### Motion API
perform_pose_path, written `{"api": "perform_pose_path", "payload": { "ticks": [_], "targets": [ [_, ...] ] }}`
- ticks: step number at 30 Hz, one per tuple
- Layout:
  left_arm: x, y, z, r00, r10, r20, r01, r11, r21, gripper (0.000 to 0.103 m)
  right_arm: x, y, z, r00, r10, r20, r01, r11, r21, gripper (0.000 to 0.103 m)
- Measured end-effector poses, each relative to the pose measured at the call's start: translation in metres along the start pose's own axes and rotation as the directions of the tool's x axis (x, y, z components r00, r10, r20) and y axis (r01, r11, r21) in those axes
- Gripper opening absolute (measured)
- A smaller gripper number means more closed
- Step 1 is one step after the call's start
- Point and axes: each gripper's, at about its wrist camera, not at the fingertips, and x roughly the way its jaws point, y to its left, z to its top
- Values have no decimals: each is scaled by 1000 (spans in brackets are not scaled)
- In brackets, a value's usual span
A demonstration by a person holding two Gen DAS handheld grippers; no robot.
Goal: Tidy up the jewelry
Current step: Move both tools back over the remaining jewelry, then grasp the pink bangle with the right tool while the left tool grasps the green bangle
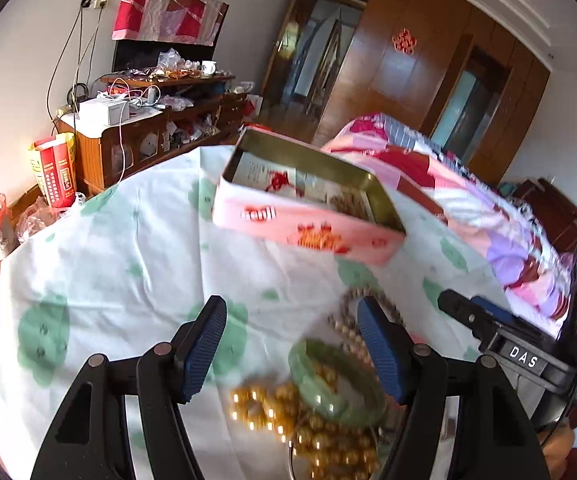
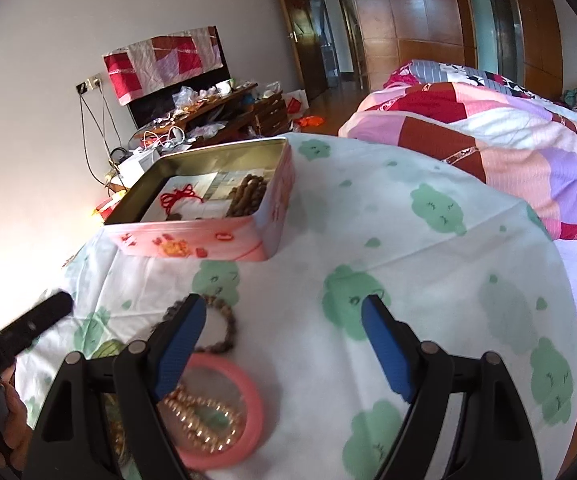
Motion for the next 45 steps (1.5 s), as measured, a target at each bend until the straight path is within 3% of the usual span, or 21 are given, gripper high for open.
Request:
{"api": "perform_pose_path", "payload": {
  "ticks": [2,6,10,17,22,31,32,33,35,36,38,41,45],
  "targets": [
    [-2,-6,-9,999,39,-8,-39,999,34,68,-1,4,-4,1000,-5,-14,5,1000,-19,83],
    [-3,-9,-19,998,47,-47,-44,998,49,68,-4,9,-11,1000,3,-28,-4,999,-48,82],
    [-2,-12,-25,996,42,-81,-37,998,55,68,1,14,-21,995,-16,-103,6,995,-101,64],
    [6,-21,-31,989,79,-129,-69,994,82,68,2,16,-28,990,-18,-142,0,992,-124,55],
    [7,-26,-32,987,69,-144,-55,994,97,46,11,16,-32,980,-26,-197,0,991,-130,42],
    [9,-30,-33,983,102,-151,-82,988,128,38,12,29,-34,977,-69,-203,27,979,-203,42],
    [8,-31,-33,984,105,-147,-85,987,134,31,13,31,-34,976,-80,-203,35,976,-217,42],
    [7,-33,-33,985,103,-140,-83,986,142,18,14,34,-34,975,-95,-201,47,971,-235,42],
    [6,-36,-33,987,90,-134,-68,985,160,6,13,35,-35,976,-90,-200,39,968,-247,30],
    [6,-37,-33,987,89,-135,-66,984,167,6,13,37,-35,976,-80,-202,27,967,-253,15],
    [4,-36,-33,988,88,-130,-66,984,168,6,12,38,-36,976,-91,-197,37,965,-260,13],
    [-5,-30,-30,995,47,-86,-37,992,117,6,4,29,-33,984,-45,-172,9,979,-203,13],
    [-24,-25,-21,1000,-14,18,13,998,57,6,-20,13,-27,998,32,-55,-38,993,-114,13]
  ]
}}
